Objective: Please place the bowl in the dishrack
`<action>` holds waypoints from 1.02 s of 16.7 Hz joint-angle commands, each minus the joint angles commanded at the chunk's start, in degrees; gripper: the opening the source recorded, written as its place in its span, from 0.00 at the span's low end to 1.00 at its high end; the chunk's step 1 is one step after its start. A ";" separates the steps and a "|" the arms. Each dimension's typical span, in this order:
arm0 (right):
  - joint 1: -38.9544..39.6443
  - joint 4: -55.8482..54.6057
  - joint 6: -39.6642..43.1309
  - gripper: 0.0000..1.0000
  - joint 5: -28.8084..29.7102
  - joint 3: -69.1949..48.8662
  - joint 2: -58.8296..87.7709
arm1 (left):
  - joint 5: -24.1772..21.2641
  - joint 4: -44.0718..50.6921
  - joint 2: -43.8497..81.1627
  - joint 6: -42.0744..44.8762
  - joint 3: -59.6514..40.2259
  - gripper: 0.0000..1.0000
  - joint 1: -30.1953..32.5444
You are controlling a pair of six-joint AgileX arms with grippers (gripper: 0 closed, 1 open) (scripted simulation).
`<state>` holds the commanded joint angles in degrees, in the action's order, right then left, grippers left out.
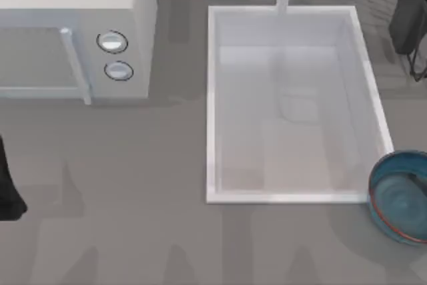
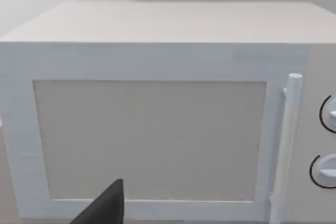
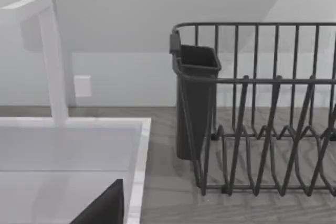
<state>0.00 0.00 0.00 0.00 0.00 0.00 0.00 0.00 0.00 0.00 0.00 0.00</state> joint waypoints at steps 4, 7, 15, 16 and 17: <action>-0.13 1.89 0.09 1.00 -0.05 -1.91 1.94 | 0.00 0.00 0.00 0.00 0.00 1.00 0.00; -0.46 8.43 0.41 1.00 -0.33 -8.66 9.31 | 0.00 0.00 0.00 0.00 0.00 1.00 0.00; -1.76 37.86 1.32 1.00 -1.93 -36.27 49.79 | 0.00 0.00 0.00 0.00 0.00 1.00 0.00; -1.95 41.58 1.44 1.00 -2.13 -39.70 54.97 | 0.00 0.00 0.00 0.00 0.00 1.00 0.00; -2.14 45.13 1.56 1.00 -2.30 -43.03 59.72 | 0.00 0.00 0.00 0.00 0.00 1.00 0.00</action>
<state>-2.14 45.13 1.56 -2.30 -43.03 59.72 0.00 0.00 0.00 0.00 0.00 0.00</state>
